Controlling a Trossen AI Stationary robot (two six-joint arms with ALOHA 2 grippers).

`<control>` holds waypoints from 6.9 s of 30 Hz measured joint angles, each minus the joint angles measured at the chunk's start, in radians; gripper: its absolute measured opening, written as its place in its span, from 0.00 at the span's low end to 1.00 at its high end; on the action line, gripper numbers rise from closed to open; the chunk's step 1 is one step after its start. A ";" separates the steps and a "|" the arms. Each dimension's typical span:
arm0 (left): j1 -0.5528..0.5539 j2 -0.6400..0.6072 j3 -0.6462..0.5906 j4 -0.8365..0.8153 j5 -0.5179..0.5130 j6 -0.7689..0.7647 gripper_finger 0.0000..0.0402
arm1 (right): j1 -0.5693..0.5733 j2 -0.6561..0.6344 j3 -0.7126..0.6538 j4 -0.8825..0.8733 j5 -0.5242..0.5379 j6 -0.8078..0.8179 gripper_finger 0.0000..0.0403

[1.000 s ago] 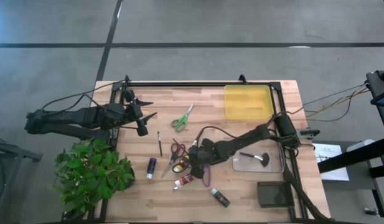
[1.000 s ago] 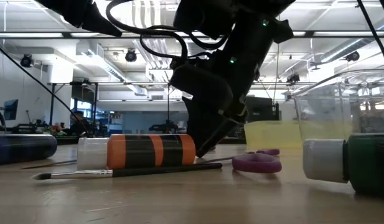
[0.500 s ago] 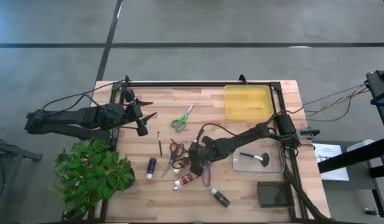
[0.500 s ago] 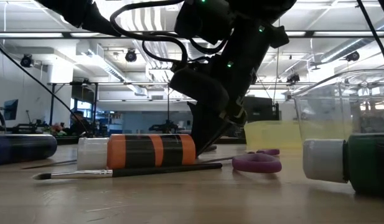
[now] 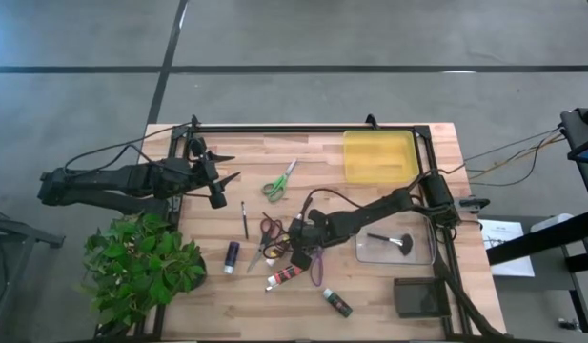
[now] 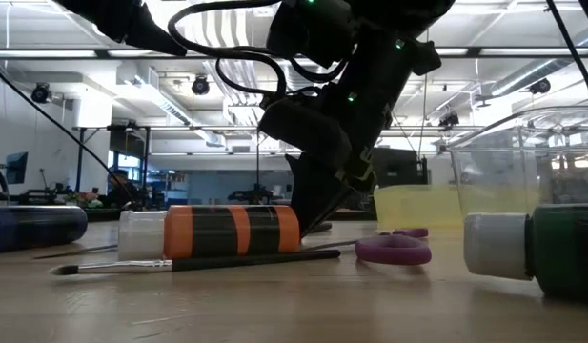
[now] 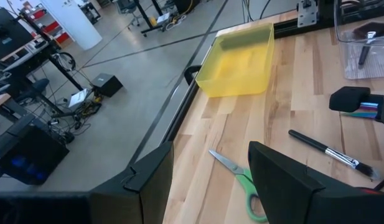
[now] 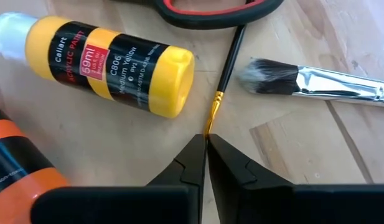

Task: Pick & Place Paint Supplies
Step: Put the gold paint brush into the transparent bin

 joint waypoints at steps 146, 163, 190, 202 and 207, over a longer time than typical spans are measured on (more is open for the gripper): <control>0.000 0.000 0.000 -0.025 0.000 -0.018 0.53 | 0.020 -0.221 -0.013 -0.273 0.268 -0.024 0.02; 0.000 0.000 0.000 -0.027 0.000 -0.019 0.53 | 0.202 -0.529 -0.003 -0.749 0.427 0.306 0.02; 0.001 0.000 0.000 -0.026 0.000 -0.016 0.53 | 0.813 -0.887 -0.247 -1.080 0.487 0.967 0.02; 0.001 0.000 0.000 -0.023 0.000 -0.016 0.53 | 0.914 -0.896 -0.325 -1.073 0.384 1.138 0.02; 0.001 0.000 0.000 -0.023 0.000 -0.016 0.53 | 0.916 -0.896 -0.328 -1.070 0.364 1.149 0.02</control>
